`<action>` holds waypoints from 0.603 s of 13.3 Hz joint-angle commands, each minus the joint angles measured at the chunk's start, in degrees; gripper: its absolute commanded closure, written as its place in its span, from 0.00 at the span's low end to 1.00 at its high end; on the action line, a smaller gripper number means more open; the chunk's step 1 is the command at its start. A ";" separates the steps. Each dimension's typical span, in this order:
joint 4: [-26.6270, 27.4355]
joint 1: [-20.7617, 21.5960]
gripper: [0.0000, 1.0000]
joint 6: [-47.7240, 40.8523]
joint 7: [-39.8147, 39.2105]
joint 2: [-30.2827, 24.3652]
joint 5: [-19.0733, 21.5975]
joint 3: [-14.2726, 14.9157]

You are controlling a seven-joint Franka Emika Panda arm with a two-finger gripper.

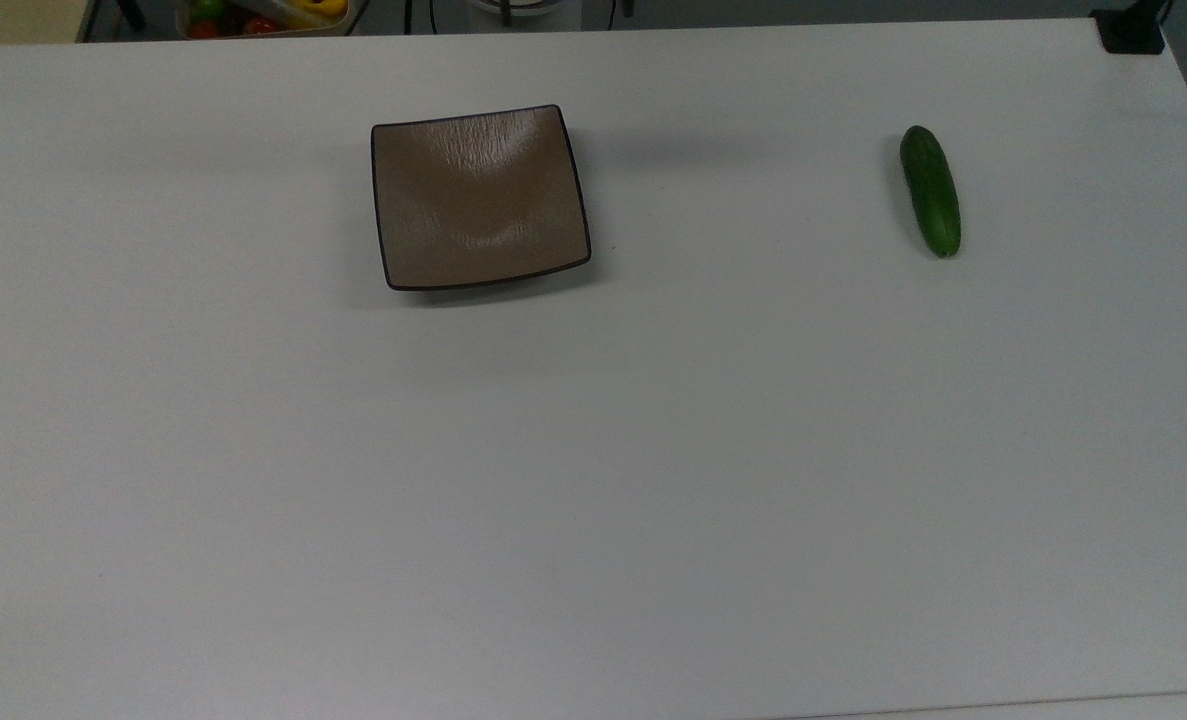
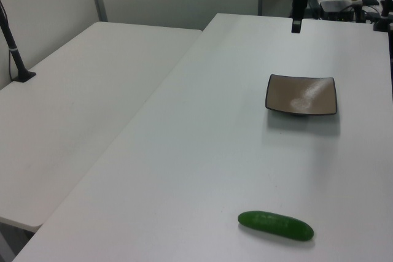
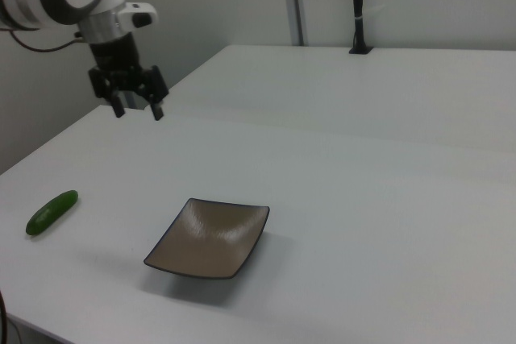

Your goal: Cucumber placed on a ceramic plate

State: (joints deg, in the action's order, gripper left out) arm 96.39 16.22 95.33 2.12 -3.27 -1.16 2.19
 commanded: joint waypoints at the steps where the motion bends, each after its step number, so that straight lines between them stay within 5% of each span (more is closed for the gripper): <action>1: 0.38 5.48 0.00 1.35 4.89 -0.42 2.91 -0.77; 5: 0.38 6.37 0.00 2.57 9.82 1.42 4.85 -10.86; 8: 0.91 6.72 0.00 7.23 15.70 5.19 4.94 -14.57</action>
State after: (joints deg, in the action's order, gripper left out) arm 96.65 22.81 97.73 12.69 -1.99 2.88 -9.60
